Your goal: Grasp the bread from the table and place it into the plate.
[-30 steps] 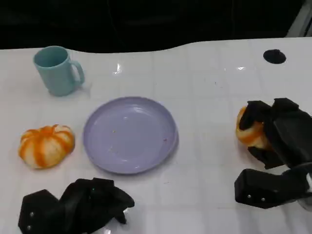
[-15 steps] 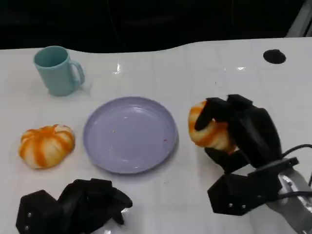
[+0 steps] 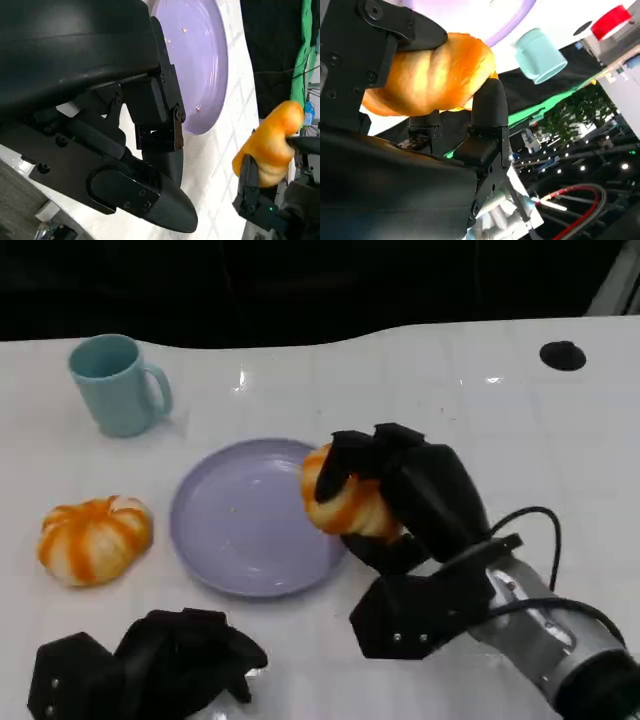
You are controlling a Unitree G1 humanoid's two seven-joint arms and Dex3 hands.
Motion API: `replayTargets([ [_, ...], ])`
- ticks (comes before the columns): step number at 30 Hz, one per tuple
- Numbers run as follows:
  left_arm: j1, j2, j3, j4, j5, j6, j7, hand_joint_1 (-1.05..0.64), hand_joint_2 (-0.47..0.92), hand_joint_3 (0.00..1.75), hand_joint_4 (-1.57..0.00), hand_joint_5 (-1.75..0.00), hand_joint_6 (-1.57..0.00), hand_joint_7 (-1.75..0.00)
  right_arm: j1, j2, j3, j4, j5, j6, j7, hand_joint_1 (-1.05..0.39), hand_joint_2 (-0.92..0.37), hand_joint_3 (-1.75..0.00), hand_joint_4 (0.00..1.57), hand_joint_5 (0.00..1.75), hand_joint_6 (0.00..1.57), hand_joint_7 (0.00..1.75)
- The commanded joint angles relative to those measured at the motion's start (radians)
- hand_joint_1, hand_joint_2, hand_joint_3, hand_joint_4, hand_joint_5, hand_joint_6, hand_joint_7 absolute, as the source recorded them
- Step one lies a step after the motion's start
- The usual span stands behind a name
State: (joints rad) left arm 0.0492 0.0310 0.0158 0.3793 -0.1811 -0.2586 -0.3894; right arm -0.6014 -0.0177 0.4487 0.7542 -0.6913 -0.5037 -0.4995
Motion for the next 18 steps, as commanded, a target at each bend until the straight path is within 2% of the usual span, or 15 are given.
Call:
replayTargets([
  [1,0.0,0.017,0.007,0.022,0.005,0.002,-0.001,-1.03,0.82,0.0,-0.9,-1.5,-1.42,-0.55,-0.1,0.035,0.012,0.14,0.0,-0.03,-0.042,-0.1,-0.2,-1.49,0.98,1.75,0.81,1.63],
  [9,0.006,0.014,0.007,0.015,0.003,0.01,0.005,-1.03,0.83,0.0,-0.9,-1.49,-1.42,-0.54,-0.194,0.1,0.025,0.312,0.008,-0.015,-0.052,-0.08,-0.29,-1.32,0.9,1.75,0.82,1.49],
  [11,0.008,0.014,0.007,0.012,0.006,0.011,0.008,-1.04,0.83,0.0,-0.9,-1.49,-1.42,-0.54,-0.208,0.113,0.021,0.335,0.02,-0.004,-0.032,-0.09,-0.3,-1.31,0.88,1.75,0.85,1.37],
  [12,0.009,0.014,0.006,0.011,0.006,0.01,0.007,-1.04,0.83,0.0,-0.9,-1.49,-1.42,-0.54,-0.214,0.121,0.016,0.344,0.03,0.004,-0.013,-0.1,-0.32,-1.25,0.86,1.68,0.86,1.21],
  [13,0.01,0.014,0.006,0.01,0.006,0.009,0.006,-1.04,0.82,0.0,-0.9,-1.49,-1.42,-0.55,-0.218,0.126,0.013,0.35,0.039,0.011,0.002,-0.11,-0.37,-1.13,0.82,1.56,0.86,0.95],
  [15,0.012,0.015,0.003,0.013,0.008,0.003,0.002,-1.04,0.83,0.0,-0.91,-1.49,-1.42,-0.55,-0.222,0.132,0.014,0.356,0.046,0.02,0.017,-0.13,-0.44,-0.95,0.76,1.45,0.87,0.62],
  [16,0.013,0.015,0.001,0.014,0.009,0.0,0.001,-1.04,0.83,0.0,-0.91,-1.49,-1.41,-0.55,-0.222,0.132,0.016,0.357,0.049,0.02,0.03,-0.16,-0.48,-0.84,0.64,1.3,0.83,0.42],
  [18,0.015,0.015,-0.002,0.012,0.013,-0.001,0.002,-1.04,0.83,0.0,-0.91,-1.48,-1.41,-0.55,-0.225,0.129,0.022,0.354,0.053,0.026,0.065,-0.21,-0.54,-0.74,0.5,0.87,0.74,0.2],
])
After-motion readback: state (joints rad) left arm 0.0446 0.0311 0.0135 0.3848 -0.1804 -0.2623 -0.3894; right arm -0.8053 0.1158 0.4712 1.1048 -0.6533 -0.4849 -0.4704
